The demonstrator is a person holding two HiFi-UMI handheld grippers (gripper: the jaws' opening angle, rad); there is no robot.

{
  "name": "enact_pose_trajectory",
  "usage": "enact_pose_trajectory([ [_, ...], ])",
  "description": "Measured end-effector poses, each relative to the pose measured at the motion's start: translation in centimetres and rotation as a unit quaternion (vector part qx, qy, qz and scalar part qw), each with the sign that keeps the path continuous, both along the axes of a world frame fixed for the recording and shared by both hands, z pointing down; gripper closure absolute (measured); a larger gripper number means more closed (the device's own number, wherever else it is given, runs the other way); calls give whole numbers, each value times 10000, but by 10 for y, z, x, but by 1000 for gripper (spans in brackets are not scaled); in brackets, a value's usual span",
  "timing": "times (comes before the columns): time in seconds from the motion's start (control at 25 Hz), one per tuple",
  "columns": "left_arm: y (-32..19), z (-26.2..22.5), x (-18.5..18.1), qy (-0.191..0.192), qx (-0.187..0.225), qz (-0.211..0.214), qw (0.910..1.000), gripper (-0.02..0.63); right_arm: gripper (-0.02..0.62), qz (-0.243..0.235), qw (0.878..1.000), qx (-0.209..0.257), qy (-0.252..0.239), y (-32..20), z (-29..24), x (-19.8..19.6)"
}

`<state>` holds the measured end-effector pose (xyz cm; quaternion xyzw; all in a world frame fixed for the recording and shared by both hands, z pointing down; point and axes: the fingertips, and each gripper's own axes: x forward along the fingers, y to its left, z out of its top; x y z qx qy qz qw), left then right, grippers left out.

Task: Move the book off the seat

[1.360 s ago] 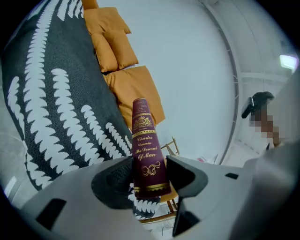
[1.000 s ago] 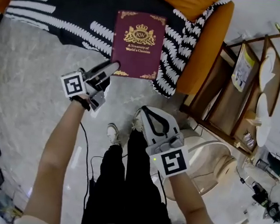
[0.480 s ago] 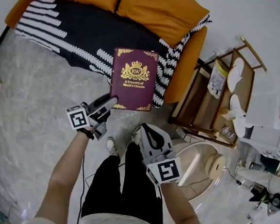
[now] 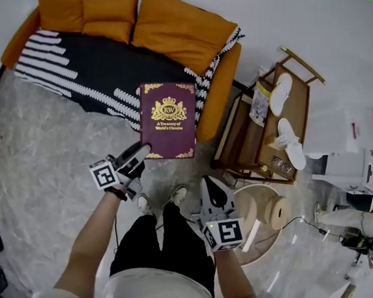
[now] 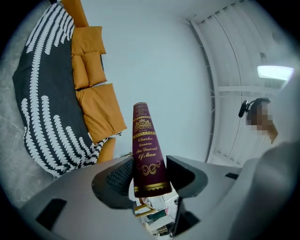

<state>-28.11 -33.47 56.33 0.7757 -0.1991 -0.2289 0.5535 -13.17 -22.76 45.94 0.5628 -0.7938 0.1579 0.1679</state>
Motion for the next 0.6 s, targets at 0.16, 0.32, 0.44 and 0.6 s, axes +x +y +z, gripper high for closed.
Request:
enact_pose_trajectory([
  [0.16, 30, -61, 59, 169, 166, 177, 9996, 375, 574, 400, 9988, 90, 250, 34, -44, 59],
  [0.32, 35, -89, 68, 153, 622, 575, 9963, 374, 574, 862, 9949, 190, 498, 52, -56, 64],
  [0.44, 52, -112, 102, 166, 873, 930, 9917, 375, 574, 1316, 9899, 122, 521, 85, -61, 98],
  [0.6, 84, -132, 169, 110, 1020, 1563, 9824, 374, 574, 2100, 9760, -29, 568, 152, -67, 161],
])
